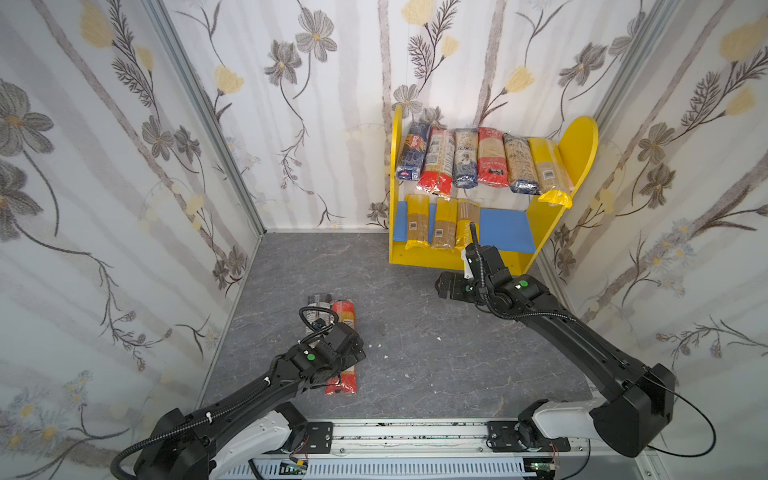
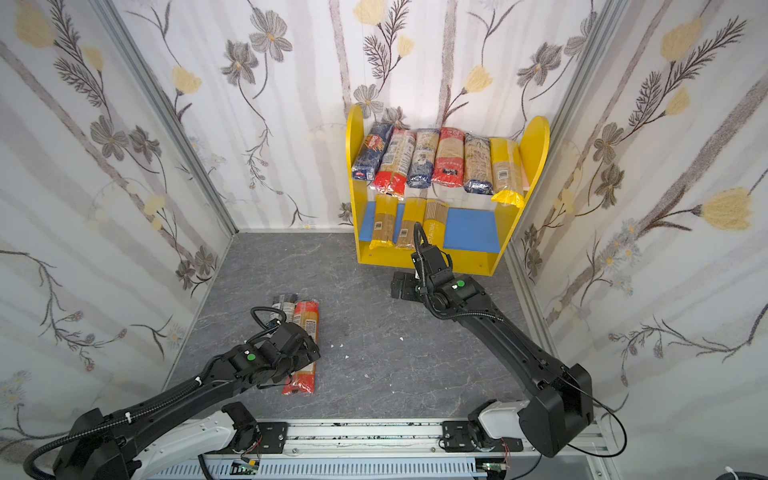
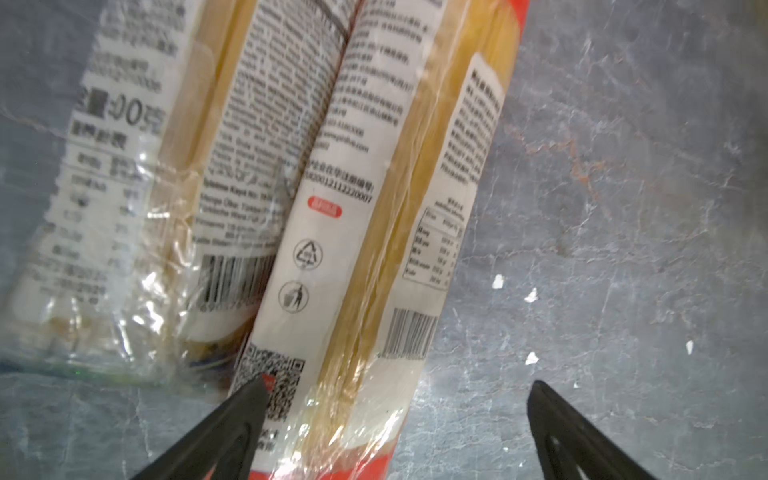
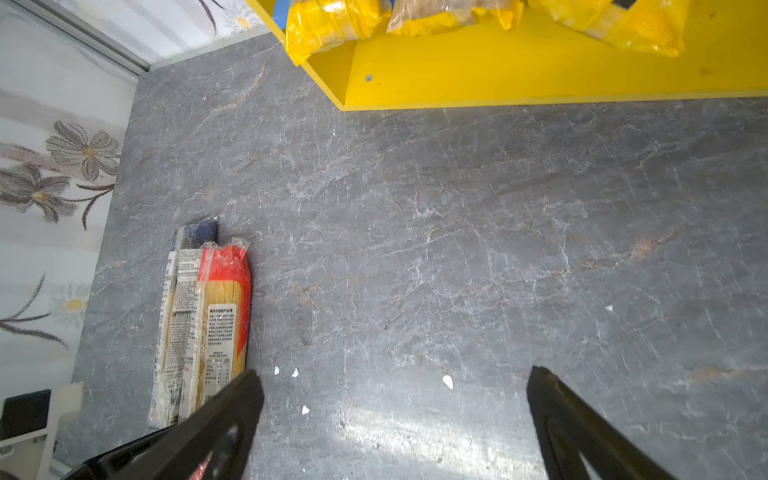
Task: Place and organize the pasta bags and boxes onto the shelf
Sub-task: 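Grasp the red-ended spaghetti bag with the left gripper while the right gripper draws back, then slide the red-ended bag away from the white-labelled bag and open the left gripper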
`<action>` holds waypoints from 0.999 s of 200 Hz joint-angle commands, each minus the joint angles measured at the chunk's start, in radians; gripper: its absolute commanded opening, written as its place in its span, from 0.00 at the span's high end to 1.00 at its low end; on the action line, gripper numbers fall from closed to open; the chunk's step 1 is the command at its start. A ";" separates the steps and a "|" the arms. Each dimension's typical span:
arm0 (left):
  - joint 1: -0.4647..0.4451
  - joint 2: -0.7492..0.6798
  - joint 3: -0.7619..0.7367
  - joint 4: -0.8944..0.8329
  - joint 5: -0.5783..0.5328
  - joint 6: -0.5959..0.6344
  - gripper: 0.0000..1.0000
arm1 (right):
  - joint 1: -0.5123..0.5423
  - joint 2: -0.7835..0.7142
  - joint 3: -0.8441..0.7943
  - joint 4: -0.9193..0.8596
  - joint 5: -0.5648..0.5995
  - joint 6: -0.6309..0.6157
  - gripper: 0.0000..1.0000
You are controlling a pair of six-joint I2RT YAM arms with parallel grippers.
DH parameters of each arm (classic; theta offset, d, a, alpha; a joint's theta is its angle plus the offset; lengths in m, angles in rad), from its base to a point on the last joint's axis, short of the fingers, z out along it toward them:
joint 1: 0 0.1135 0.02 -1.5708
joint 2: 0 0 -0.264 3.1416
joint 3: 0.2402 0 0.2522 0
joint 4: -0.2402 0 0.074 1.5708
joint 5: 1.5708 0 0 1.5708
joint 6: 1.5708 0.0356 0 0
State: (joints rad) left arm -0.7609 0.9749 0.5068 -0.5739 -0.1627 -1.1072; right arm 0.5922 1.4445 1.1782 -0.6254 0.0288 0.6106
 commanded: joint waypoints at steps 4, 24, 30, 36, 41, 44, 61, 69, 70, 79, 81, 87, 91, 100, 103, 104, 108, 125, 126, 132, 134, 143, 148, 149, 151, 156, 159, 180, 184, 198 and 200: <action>-0.035 0.021 -0.031 -0.021 -0.050 -0.069 0.00 | 0.047 -0.087 -0.068 -0.026 0.087 0.101 0.00; -0.056 0.068 -0.035 -0.017 -0.065 -0.068 0.00 | 0.078 -0.172 -0.122 -0.039 0.111 0.143 0.00; -0.059 0.080 -0.034 -0.016 -0.070 -0.066 0.00 | 0.082 -0.195 -0.136 -0.040 0.113 0.152 0.00; -0.063 0.090 -0.032 -0.016 -0.075 -0.064 0.00 | 0.087 -0.215 -0.150 -0.042 0.115 0.160 0.00; -0.064 0.098 -0.029 -0.015 -0.079 -0.060 0.00 | 0.090 -0.232 -0.158 -0.046 0.118 0.167 0.00; -0.065 0.102 -0.028 -0.013 -0.080 -0.057 0.00 | 0.090 -0.240 -0.164 -0.046 0.121 0.171 0.00; -0.065 0.122 -0.014 -0.002 -0.081 -0.032 0.00 | 0.102 -0.286 -0.194 -0.052 0.131 0.196 0.00; -0.066 0.134 -0.002 0.004 -0.080 -0.022 0.03 | 0.106 -0.307 -0.210 -0.051 0.133 0.209 0.00; -0.066 0.135 0.000 0.005 -0.080 -0.020 0.03 | 0.107 -0.310 -0.212 -0.050 0.133 0.209 0.00; -0.066 0.152 0.013 0.020 -0.075 -0.005 0.06 | 0.111 -0.330 -0.231 -0.047 0.134 0.221 0.00; -0.066 0.156 0.017 0.023 -0.074 -0.003 0.08 | 0.112 -0.334 -0.235 -0.046 0.134 0.223 0.00; -0.066 0.173 0.029 0.035 -0.071 0.009 0.12 | 0.113 -0.345 -0.246 -0.047 0.136 0.228 0.00; -0.067 0.186 0.038 0.043 -0.068 0.015 0.15 | 0.115 -0.352 -0.253 -0.047 0.135 0.231 0.00; -0.070 0.221 0.062 0.060 -0.059 0.029 0.20 | 0.116 -0.367 -0.268 -0.049 0.138 0.236 0.00; -0.071 0.233 0.069 0.066 -0.056 0.031 0.21 | 0.116 -0.371 -0.272 -0.050 0.138 0.238 0.00; -0.072 0.235 0.073 0.069 -0.055 0.033 0.22 | 0.116 -0.374 -0.272 -0.050 0.138 0.238 0.00; -0.071 0.251 0.085 0.075 -0.051 0.039 0.22 | 0.117 -0.379 -0.276 -0.052 0.138 0.239 0.00; -0.077 0.327 0.127 0.110 -0.042 0.045 0.22 | 0.118 -0.401 -0.289 -0.059 0.147 0.247 0.00; -0.079 0.330 0.132 0.110 -0.042 0.046 0.22 | 0.118 -0.403 -0.290 -0.059 0.147 0.248 0.00; -0.081 0.350 0.143 0.131 -0.035 0.050 0.22 | 0.118 -0.408 -0.294 -0.063 0.150 0.250 0.00; -0.082 0.354 0.149 0.134 -0.034 0.052 0.22 | 0.118 -0.410 -0.295 -0.063 0.150 0.251 0.00; -0.082 0.390 0.170 0.153 -0.029 0.061 0.24 | 0.118 -0.420 -0.303 -0.066 0.152 0.252 0.00; -0.082 0.412 0.183 0.159 -0.026 0.068 0.25 | 0.118 -0.425 -0.306 -0.068 0.152 0.252 0.00; -0.083 0.417 0.186 0.160 -0.025 0.071 0.25 | 0.118 -0.425 -0.306 -0.069 0.152 0.252 0.00; -0.084 0.426 0.195 0.163 -0.026 0.074 0.26 | 0.118 -0.427 -0.307 -0.070 0.152 0.252 0.00; -0.084 0.453 0.212 0.167 -0.019 0.082 0.27 | 0.118 -0.430 -0.309 -0.073 0.152 0.250 0.00; -0.084 0.468 0.223 0.169 -0.017 0.088 0.28 | 0.118 -0.432 -0.310 -0.075 0.151 0.249 0.00; -0.102 0.587 0.317 0.188 -0.001 0.128 0.30 | 0.118 -0.444 -0.318 -0.092 0.151 0.243 0.00; -0.106 0.612 0.338 0.190 0.001 0.135 0.30 | 0.118 -0.445 -0.320 -0.093 0.151 0.242 0.00; -0.120 0.688 0.412 0.190 0.007 0.162 0.29 | 0.117 -0.458 -0.327 -0.099 0.151 0.240 0.00; -0.121 0.695 0.419 0.190 0.008 0.163 0.29 | 0.116 -0.460 -0.328 -0.101 0.151 0.239 0.00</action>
State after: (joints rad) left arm -0.8661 1.5822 0.8429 -0.4480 -0.1986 -1.0027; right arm 0.7086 0.9981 0.8604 -0.7204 0.1627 0.8402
